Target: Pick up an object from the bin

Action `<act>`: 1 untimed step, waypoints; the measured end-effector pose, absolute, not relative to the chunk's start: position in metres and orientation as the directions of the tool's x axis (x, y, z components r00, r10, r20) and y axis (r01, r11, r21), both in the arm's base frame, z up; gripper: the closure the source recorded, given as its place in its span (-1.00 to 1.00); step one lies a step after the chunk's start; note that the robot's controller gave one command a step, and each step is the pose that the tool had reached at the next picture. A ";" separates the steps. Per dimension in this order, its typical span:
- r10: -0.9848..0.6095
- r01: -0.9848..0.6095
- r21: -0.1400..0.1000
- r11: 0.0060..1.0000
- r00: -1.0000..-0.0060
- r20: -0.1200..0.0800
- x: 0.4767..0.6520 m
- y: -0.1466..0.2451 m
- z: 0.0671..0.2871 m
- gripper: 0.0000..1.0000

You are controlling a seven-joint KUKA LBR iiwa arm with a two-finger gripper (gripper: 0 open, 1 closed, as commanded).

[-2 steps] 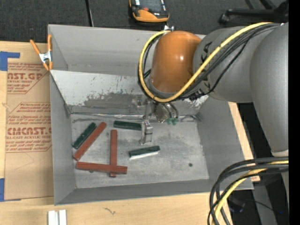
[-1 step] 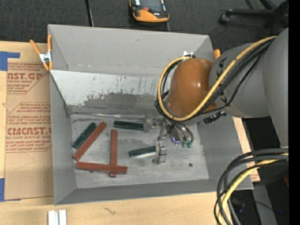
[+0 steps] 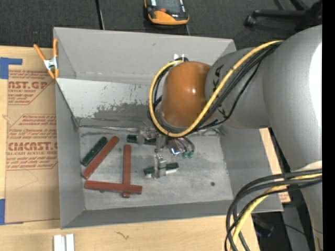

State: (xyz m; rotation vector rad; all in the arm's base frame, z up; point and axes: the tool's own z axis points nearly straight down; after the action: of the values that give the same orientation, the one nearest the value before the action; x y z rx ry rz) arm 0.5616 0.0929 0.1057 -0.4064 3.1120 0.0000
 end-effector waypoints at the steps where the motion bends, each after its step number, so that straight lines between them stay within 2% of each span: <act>1: -0.139 -0.139 0.002 0.990 -0.990 -0.007 0.528 0.048 0.072 1.00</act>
Offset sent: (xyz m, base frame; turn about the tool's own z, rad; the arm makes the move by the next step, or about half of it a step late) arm 0.0000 0.0000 0.0000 0.0000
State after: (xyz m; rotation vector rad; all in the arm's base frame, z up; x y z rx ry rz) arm 0.5280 0.0477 0.0719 -0.2188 3.1273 0.0038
